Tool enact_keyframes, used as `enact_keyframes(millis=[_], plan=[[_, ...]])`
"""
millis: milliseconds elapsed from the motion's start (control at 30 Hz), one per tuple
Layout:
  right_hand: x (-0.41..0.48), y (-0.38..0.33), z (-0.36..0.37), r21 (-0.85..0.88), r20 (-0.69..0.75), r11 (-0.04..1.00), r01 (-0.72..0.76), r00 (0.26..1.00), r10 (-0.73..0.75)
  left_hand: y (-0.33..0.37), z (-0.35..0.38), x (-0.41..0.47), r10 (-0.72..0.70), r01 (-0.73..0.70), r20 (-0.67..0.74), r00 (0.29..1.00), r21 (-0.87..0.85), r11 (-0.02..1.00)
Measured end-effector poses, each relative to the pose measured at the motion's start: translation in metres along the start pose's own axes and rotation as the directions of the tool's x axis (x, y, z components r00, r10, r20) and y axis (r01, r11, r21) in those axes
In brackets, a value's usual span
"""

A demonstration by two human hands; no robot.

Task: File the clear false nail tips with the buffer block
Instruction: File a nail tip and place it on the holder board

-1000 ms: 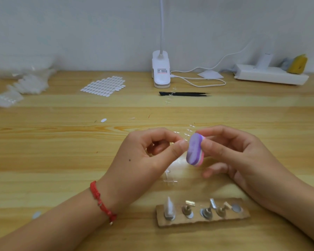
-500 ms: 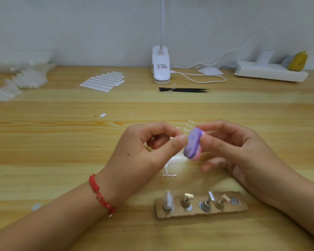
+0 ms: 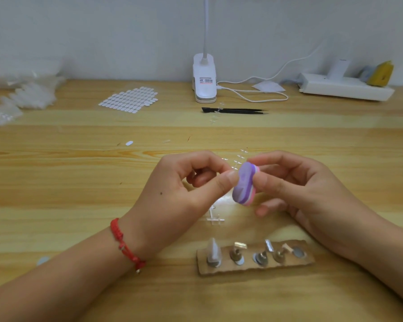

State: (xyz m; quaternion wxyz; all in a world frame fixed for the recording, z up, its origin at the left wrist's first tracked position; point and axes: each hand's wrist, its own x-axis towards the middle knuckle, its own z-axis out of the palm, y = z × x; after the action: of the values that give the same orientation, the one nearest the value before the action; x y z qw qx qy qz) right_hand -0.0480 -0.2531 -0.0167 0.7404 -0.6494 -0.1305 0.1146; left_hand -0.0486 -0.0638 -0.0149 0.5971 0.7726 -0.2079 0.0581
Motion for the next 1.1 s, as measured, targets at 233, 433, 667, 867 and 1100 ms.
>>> enact_keyframes(millis=[233,433,667,867,1100], plan=[[0.0002,-0.0005,-0.0007,0.019,-0.006,1.000,-0.015,1.000,0.015,-0.0020,0.0007,0.0010,-0.024,0.024,-0.010,1.000,-0.017,1.000],[0.0000,-0.0008,-0.0001,-0.011,0.014,1.000,-0.018,1.000,0.019,-0.0009,-0.0004,-0.0002,-0.013,0.013,0.003,1.000,-0.018,1.000],[0.0010,-0.0007,-0.0019,-0.006,0.044,0.999,-0.042,0.998,0.042,-0.0015,0.0003,0.0002,0.001,-0.001,0.018,1.000,-0.013,1.000],[0.0007,-0.0016,-0.0033,-0.031,0.126,0.998,-0.058,0.990,0.061,-0.0016,0.0002,0.0000,0.017,-0.017,-0.008,1.000,-0.009,1.000],[0.0010,-0.0021,-0.0028,-0.038,0.145,0.997,-0.066,0.987,0.070,-0.0010,-0.0001,0.0003,0.013,-0.013,-0.008,1.000,-0.008,1.000]])
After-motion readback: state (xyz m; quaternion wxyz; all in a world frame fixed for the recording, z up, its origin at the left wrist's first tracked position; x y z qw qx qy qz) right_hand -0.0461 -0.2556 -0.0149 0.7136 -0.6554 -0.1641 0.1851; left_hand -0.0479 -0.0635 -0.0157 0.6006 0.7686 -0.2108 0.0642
